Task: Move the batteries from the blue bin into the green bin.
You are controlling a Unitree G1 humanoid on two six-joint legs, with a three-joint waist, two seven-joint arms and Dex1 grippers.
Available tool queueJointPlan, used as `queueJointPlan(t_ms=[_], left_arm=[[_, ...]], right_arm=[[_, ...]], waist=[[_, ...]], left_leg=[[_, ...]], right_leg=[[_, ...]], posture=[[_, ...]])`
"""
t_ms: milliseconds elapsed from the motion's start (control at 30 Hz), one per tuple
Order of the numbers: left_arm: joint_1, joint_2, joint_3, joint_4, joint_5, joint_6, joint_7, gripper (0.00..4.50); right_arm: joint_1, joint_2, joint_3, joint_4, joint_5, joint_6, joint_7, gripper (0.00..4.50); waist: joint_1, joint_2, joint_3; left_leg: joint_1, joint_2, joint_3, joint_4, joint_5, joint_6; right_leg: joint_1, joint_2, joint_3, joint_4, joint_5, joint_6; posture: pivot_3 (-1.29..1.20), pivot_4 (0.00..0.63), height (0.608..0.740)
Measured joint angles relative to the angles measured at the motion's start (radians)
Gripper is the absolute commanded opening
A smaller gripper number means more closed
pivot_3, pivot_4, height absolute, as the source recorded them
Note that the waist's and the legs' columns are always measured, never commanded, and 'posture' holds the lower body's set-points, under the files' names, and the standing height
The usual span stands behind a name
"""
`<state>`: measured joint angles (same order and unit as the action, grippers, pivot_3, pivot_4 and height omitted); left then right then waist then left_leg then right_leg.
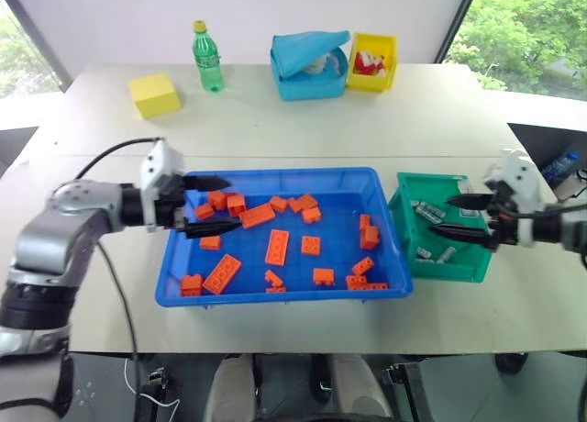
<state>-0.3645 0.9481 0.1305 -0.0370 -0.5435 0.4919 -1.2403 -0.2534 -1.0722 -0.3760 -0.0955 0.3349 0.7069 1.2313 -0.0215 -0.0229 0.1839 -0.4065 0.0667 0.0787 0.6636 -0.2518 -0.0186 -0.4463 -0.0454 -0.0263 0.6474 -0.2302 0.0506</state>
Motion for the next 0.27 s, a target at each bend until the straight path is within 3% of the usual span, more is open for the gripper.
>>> queueJointPlan(t_ms=[133, 267], left_arm=[[0.078, 0.119, 0.135, 0.074, 0.001, -0.025, -0.069, 4.5], [0.129, 0.168, 0.234, 0.147, 0.004, -0.054, -0.108, 4.5]], right_arm=[[0.052, -0.089, -0.115, 0.12, 0.009, -0.178, 0.113, 3.98], [0.116, -0.103, -0.145, 0.255, 0.024, -0.275, 0.23, 3.98]], waist=[[0.008, 0.0, 0.0], [0.012, 0.0, 0.0]], left_leg=[[0.0, 0.0, 0.0, 0.0, 0.0, 0.0], [0.001, -0.001, 0.001, 0.0, 0.0, 0.0]], right_leg=[[0.001, -0.001, -0.001, -0.001, -0.004, -0.005], [0.002, -0.004, -0.001, -0.002, -0.004, -0.006]], posture=[[0.0, 0.15, 0.736], [0.0, 0.15, 0.736]])
